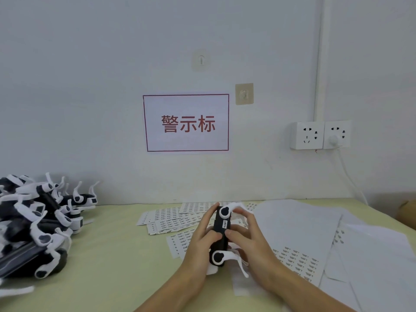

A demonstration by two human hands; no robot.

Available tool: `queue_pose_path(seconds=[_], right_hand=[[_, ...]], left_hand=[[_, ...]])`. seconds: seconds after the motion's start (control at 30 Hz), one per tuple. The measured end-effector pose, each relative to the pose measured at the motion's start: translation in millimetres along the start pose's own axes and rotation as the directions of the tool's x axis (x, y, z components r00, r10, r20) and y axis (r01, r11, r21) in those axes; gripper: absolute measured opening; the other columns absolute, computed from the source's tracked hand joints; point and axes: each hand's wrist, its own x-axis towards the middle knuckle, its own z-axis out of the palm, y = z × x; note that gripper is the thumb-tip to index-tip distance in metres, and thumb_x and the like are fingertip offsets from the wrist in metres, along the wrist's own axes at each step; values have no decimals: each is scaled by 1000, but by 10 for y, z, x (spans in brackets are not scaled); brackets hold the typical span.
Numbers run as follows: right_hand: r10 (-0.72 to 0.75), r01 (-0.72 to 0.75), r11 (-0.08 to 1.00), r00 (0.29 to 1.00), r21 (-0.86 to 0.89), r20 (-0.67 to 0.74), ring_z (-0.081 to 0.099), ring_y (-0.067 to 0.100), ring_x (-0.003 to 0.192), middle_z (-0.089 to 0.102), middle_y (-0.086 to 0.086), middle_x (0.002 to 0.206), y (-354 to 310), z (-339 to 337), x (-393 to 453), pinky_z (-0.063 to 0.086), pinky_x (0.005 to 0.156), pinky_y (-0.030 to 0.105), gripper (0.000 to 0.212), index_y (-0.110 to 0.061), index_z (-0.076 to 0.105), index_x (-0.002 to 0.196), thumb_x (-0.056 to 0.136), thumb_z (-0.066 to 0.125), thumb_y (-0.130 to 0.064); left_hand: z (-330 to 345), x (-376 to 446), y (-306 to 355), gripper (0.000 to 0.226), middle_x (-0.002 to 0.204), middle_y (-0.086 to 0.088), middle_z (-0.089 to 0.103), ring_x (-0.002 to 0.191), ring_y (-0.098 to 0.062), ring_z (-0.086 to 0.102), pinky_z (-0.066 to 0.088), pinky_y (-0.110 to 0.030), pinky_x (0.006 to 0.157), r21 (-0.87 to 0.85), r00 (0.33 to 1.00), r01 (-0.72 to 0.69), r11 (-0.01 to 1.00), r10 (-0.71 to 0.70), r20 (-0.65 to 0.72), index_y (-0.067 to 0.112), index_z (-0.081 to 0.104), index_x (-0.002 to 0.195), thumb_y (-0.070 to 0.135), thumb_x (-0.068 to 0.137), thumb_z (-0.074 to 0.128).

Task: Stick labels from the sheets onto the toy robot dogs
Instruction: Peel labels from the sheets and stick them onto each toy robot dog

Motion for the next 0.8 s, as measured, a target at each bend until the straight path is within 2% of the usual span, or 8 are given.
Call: queue_pose_path(seconds=[0.23, 0.37, 0.6, 0.7, 0.8], right_hand=[[10, -13, 998, 999, 54, 54, 71, 34, 95, 70, 15, 109, -7, -10, -6, 55, 68, 31, 34, -31, 58, 115, 95, 56, -3], [14, -17, 998, 998, 60, 55, 71, 34, 98, 69, 14, 110, 12, -25, 3, 55, 69, 31, 34, -33, 59, 112, 96, 56, -3], [-18, 17, 1000, 999, 12, 40, 68, 34, 104, 65, 16, 114, 42, -35, 20, 56, 81, 39, 38, -32, 52, 124, 98, 54, -5], [-29, 28, 1000, 999, 8, 44, 65, 35, 108, 64, 16, 114, 45, -29, 22, 56, 79, 37, 39, -30, 49, 128, 99, 53, -5], [-34, 34, 999, 998, 12, 45, 64, 37, 110, 63, 16, 115, 50, -29, 28, 57, 81, 40, 39, -29, 48, 129, 99, 53, -5]], left_hand=[[15, -11, 8, 61, 120, -10, 71, 102, -29, 70, 56, -30, 73, -32, 1000, -24, 999, 25, 12, 47, 64, 124, -2, 94, 41], [24, -15, 6, 62, 121, -12, 69, 105, -29, 69, 55, -33, 78, -16, 999, -28, 999, 28, 17, 46, 61, 126, -2, 96, 37], [15, -20, 6, 63, 121, -10, 69, 106, -29, 68, 52, -36, 86, 0, 999, -29, 1000, 29, 17, 47, 60, 128, -2, 96, 36], [12, -16, 6, 64, 121, -9, 70, 107, -28, 68, 51, -38, 88, 3, 1000, -25, 1000, 25, 14, 48, 60, 128, -2, 96, 36], [12, -15, 2, 62, 122, -9, 69, 112, -31, 66, 50, -39, 90, -7, 999, -28, 1000, 28, 21, 46, 59, 129, -2, 96, 36]])
